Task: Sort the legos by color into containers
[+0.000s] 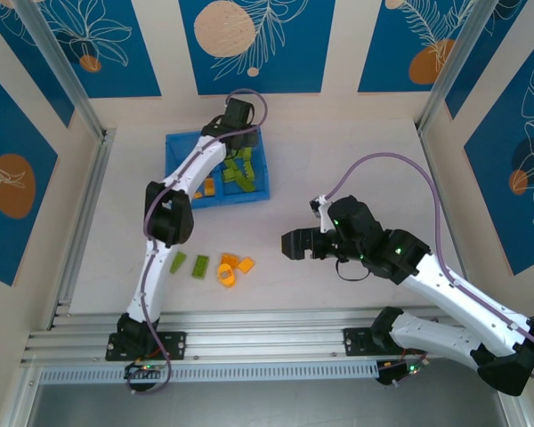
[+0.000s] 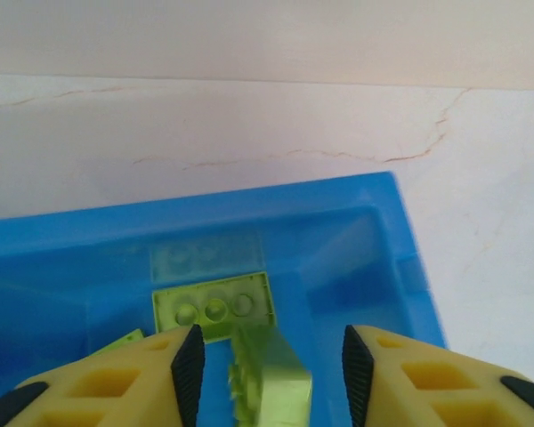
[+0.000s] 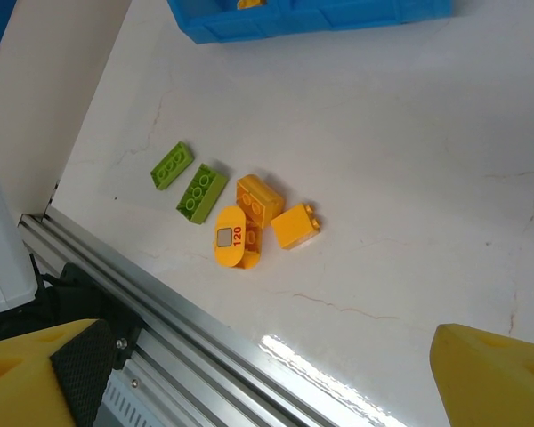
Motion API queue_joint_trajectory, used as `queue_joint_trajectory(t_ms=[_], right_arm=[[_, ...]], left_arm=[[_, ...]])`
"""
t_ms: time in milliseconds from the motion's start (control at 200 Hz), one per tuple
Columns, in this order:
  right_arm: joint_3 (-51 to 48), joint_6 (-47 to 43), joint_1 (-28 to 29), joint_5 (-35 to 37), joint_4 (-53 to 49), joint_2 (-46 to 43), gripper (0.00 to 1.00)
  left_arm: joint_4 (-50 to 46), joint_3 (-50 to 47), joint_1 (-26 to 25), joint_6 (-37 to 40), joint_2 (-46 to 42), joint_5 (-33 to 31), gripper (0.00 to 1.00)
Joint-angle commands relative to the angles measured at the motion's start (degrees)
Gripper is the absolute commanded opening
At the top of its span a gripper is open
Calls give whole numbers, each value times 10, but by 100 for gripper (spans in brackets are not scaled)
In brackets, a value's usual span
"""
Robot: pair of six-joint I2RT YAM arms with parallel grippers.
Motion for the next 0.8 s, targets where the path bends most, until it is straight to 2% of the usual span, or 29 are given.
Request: queue_joint_trajectory(t_ms=[0, 115, 285, 355, 535, 610, 680, 795], right_arm=[[-1, 2, -3, -6, 7, -3, 93], [-10, 14, -3, -13, 26, 2, 93], [-13, 27, 0, -24, 39, 26, 93], [-11, 37, 4, -31, 49, 42, 93], [20, 76, 31, -14, 61, 124, 92], [41, 80, 47, 2, 65, 169, 92], [64, 67, 60, 8, 68, 221, 92], [95, 23, 77, -5, 90, 304, 91]], left_arm=[[-26, 7, -4, -9, -54, 56, 49], [3, -114, -20, -10, -172, 72, 49], [116, -442, -63, 6, -449, 51, 48], [132, -552, -84, 29, -555, 42, 47], [69, -729, -127, 98, -780, 78, 46], [32, -784, -136, 136, -861, 127, 48], [-4, -826, -138, 169, -930, 172, 51], [-50, -888, -138, 220, -1027, 194, 56]])
